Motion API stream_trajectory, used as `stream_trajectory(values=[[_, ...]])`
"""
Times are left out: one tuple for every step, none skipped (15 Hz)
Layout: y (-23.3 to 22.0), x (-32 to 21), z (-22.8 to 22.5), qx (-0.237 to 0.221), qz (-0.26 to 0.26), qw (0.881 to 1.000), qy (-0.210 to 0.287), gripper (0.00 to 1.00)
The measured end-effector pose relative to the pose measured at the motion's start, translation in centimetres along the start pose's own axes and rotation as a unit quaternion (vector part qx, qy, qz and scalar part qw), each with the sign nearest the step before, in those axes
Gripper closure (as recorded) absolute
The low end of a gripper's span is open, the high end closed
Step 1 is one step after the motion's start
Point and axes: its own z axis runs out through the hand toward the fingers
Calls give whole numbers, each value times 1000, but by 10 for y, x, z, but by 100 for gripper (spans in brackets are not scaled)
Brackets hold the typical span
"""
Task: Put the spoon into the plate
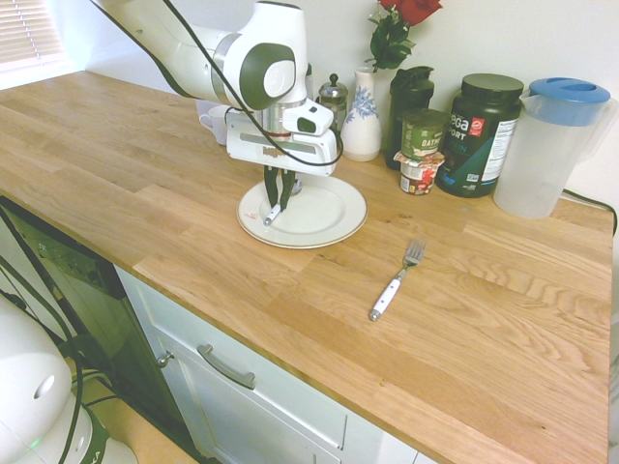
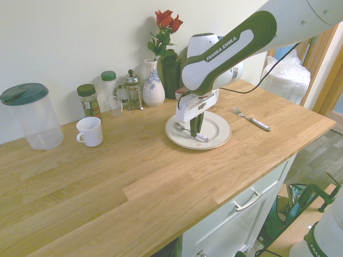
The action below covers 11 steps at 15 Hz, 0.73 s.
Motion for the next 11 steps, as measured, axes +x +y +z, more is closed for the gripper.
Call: stream_trajectory(values=[[1, 1, -2, 1, 2, 1000, 2, 0], [4, 3, -4, 3, 5, 1000, 4, 0], [6, 5, -6, 4, 8, 1000, 5, 0], [8, 7, -7, 4, 10, 1000, 6, 0], [9, 8, -8, 4, 12, 1000, 6, 0], [10, 8, -8, 5, 12, 1000, 6, 0], [10, 8, -12, 2, 12, 1000, 10, 0], [13, 11, -24, -13, 25, 999, 22, 0], [20, 15, -46, -35, 53, 998, 31, 0], [33, 18, -76, -46, 81, 995, 28, 0], [49, 18, -110, -48, 103, 993, 25, 0]])
